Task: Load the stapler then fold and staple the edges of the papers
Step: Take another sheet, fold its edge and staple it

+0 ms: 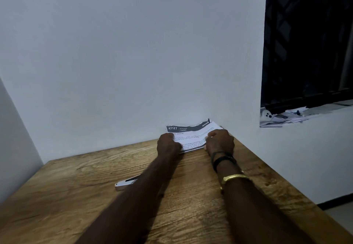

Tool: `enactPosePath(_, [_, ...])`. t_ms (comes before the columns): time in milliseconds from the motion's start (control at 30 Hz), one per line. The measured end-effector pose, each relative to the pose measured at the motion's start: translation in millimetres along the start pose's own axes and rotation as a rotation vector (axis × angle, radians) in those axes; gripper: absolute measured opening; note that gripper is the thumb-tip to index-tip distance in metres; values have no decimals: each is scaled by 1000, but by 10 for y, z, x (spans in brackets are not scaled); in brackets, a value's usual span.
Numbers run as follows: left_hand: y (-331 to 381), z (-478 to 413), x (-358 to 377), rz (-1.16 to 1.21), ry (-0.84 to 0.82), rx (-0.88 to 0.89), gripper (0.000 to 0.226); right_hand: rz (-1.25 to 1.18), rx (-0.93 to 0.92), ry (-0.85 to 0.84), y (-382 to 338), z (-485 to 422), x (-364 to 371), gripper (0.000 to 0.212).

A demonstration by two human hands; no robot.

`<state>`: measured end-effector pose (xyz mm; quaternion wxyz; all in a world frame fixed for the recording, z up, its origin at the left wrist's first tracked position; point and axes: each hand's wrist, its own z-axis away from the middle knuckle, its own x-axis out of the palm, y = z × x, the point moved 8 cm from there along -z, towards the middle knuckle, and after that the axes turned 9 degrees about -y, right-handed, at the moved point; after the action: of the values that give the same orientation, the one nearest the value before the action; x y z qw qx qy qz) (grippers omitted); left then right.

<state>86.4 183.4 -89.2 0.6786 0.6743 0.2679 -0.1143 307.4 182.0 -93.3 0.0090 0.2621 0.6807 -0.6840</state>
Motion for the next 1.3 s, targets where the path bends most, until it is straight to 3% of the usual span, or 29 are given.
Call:
enactPosePath(200, [-13, -13, 24, -212, -24, -2, 25, 181, 46, -7, -9, -80, 37, 26])
enactPosePath(467, [43, -17, 63, -319, -60, -11, 28, 260, 7, 2, -49, -69, 82, 42])
enactPosePath(600, [48, -26, 55, -237, -43, -22, 25, 192, -10, 7, -92, -68, 81, 26])
enactPosePath(733, [78, -20, 16, -93, 9, 9, 35, 149, -122, 27, -235, -39, 117, 16])
enactPosePath(867, [210, 100, -157, -19, 87, 111, 34, 135, -206, 11, -429, 102, 194, 20])
enactPosePath(1300, [-44, 446, -824, 20, 70, 135, 26, 136, -619, -259, -958, 763, 626, 14])
